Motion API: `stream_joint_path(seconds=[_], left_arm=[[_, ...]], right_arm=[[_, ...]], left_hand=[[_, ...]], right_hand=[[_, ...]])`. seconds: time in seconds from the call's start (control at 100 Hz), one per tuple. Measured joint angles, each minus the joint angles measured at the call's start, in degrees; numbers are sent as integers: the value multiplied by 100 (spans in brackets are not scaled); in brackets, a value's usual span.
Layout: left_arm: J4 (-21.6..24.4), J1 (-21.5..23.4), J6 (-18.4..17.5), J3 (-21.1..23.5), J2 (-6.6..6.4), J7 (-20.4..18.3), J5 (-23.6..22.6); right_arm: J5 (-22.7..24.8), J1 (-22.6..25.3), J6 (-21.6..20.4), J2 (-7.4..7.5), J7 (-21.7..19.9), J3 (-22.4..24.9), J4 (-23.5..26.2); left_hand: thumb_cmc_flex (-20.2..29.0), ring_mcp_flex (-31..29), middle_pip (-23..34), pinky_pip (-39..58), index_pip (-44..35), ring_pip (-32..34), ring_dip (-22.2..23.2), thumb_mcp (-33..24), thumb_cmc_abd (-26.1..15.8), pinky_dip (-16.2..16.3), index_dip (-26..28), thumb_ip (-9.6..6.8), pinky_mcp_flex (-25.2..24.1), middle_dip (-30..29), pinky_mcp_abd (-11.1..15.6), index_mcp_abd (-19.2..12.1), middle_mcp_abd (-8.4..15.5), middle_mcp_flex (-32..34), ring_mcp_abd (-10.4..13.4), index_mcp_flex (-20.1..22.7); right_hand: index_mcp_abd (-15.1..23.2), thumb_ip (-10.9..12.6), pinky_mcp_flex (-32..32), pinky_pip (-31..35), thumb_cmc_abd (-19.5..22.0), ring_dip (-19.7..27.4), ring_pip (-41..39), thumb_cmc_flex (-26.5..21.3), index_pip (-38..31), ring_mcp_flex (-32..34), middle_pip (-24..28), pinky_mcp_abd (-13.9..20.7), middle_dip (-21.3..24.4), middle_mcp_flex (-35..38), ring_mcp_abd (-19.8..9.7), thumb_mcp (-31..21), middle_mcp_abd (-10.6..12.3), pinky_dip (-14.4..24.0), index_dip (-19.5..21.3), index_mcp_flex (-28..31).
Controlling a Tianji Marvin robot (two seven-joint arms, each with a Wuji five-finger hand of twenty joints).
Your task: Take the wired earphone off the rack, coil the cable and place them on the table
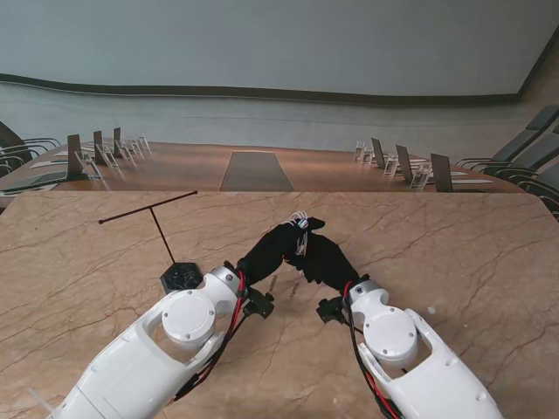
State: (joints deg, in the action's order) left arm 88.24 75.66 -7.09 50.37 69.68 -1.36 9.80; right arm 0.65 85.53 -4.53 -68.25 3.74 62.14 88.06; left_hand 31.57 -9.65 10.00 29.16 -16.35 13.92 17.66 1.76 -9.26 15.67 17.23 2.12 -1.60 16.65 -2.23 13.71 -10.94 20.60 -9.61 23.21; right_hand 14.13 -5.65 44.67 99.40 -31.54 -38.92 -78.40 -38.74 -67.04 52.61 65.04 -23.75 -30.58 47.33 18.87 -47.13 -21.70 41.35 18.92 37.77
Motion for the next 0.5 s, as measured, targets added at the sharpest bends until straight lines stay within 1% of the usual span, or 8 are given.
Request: stream_joint_path(seconds=[0.04,0.14,0.17,0.23,0.29,0.38,0.44,0.5], left_arm=[[0,-3,-8,2,0,-3,1],[2,-14,-10,5,0,-9,1],[6,-17,-8,5,0,-11,1],[23,-22,3,5,0,-14,1],[38,-27,10,5,1,-16,0],[46,-32,11,6,2,-17,0],[50,-32,13,13,1,-34,-1],[64,-25,20,28,-3,-59,-6]], right_arm=[[34,-15,-19,-3,19,0,-13],[74,-36,-102,-10,51,9,-43],[74,-36,-119,-11,51,18,-45],[73,-36,-150,-12,52,40,-45],[73,-35,-175,-12,51,62,-44],[70,-34,-168,-6,-20,92,-31],[104,-47,-141,3,-42,93,-31],[233,-72,-112,6,-38,92,-50]], left_hand=[[0,1,0,0,-3,-5,0,0,0,0,0,0,0,0,0,-1,22,0,0,39],[0,3,-3,0,-3,-6,0,0,0,0,0,0,0,0,1,-1,251,0,0,39],[0,3,-5,0,-3,-6,0,0,0,0,0,0,0,0,1,-1,268,0,0,39],[0,3,-7,0,-4,-6,0,0,0,0,0,0,0,-1,1,-2,272,0,0,39],[0,3,-26,0,-4,-6,0,0,0,0,0,0,0,-1,1,-2,303,-1,0,39],[0,4,-35,0,-4,-6,-1,0,0,0,0,0,0,-1,1,-2,319,-2,0,39],[0,67,-35,23,-4,-7,-1,0,0,0,0,0,0,-1,1,-3,319,-2,0,39],[0,106,-35,126,-4,-10,-1,0,0,18,0,0,0,-1,-7,-2,319,-2,-39,39]], right_hand=[[0,0,1,0,0,2,0,1,62,0,-3,0,1,0,0,14,5,-31,-75,64],[59,0,4,0,0,4,0,3,189,0,-4,0,2,0,0,19,49,-37,-80,85],[86,-77,7,0,0,5,0,-55,233,0,-4,0,3,0,0,-13,49,-38,-80,85],[144,-77,51,0,0,5,-2,-59,344,37,-1,-1,3,114,0,-23,66,-41,-45,179],[150,-77,115,22,-4,10,-23,-49,407,87,28,-4,-21,174,-2,-141,83,-68,407,196],[150,-71,188,84,-9,13,-88,73,503,129,159,-18,-199,181,-4,-496,71,-114,1461,116],[150,58,318,137,-21,13,-156,277,510,236,309,-29,-226,231,-20,-835,71,-116,2028,78],[166,307,473,213,-66,13,-223,466,517,375,426,-31,-227,306,-54,-1059,70,-154,2409,53]])
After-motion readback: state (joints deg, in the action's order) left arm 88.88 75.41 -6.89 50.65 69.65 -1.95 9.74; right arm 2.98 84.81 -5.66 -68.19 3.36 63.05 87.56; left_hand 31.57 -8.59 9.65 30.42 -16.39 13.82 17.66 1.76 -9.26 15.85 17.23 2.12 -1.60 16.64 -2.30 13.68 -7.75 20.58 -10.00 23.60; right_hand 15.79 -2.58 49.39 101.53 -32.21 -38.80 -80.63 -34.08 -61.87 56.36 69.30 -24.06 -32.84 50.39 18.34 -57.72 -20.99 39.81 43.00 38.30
